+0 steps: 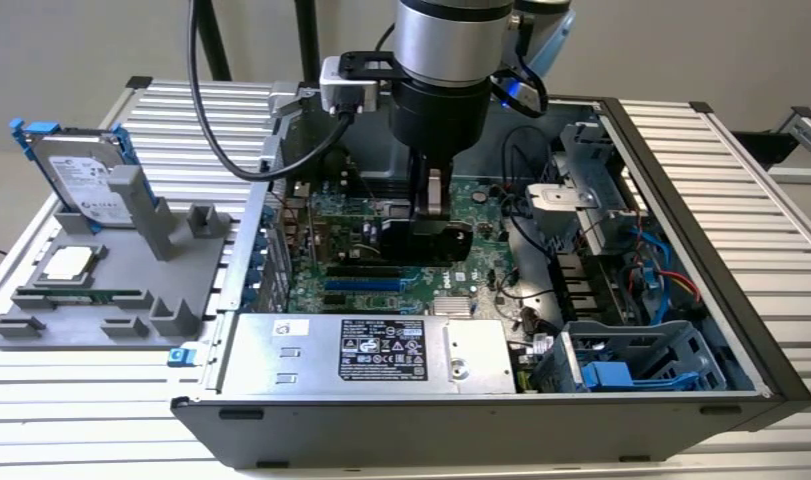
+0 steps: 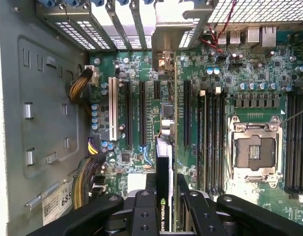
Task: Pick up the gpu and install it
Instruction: 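Insert the gpu into the slot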
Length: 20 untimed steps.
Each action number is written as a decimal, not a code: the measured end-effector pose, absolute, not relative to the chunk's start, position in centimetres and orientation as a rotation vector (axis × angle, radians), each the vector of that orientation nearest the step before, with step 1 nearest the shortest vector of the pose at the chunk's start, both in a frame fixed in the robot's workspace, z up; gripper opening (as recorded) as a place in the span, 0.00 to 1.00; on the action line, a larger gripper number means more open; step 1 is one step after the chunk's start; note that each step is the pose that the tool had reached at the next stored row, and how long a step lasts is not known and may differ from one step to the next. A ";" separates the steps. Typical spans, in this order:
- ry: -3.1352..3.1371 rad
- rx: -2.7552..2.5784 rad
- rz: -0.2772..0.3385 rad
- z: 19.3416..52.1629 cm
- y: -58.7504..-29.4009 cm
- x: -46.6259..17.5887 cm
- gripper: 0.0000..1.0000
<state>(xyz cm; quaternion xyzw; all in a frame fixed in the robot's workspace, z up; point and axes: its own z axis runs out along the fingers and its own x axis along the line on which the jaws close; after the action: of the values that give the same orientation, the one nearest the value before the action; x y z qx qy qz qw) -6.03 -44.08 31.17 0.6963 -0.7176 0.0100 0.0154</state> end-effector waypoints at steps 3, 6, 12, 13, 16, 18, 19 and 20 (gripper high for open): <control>-2.232 2.166 0.030 31.1 -44.1 -6.0 0.00; -2.232 2.166 0.030 31.0 -44.1 -6.0 0.00; -2.232 2.165 0.030 30.1 -44.1 -6.1 0.00; -2.233 2.165 0.030 30.0 -44.1 -6.1 0.00; -2.236 2.162 0.030 29.5 -44.1 -6.5 0.00; -2.239 2.159 0.030 29.1 -44.0 -6.8 0.00; -2.240 2.157 0.030 29.0 -44.0 -6.9 0.00; -2.242 2.155 0.030 28.8 -44.0 -7.0 0.00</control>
<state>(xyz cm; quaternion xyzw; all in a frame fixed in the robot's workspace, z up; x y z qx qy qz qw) -7.03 -43.96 28.80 0.6929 -0.7208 0.0096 0.0156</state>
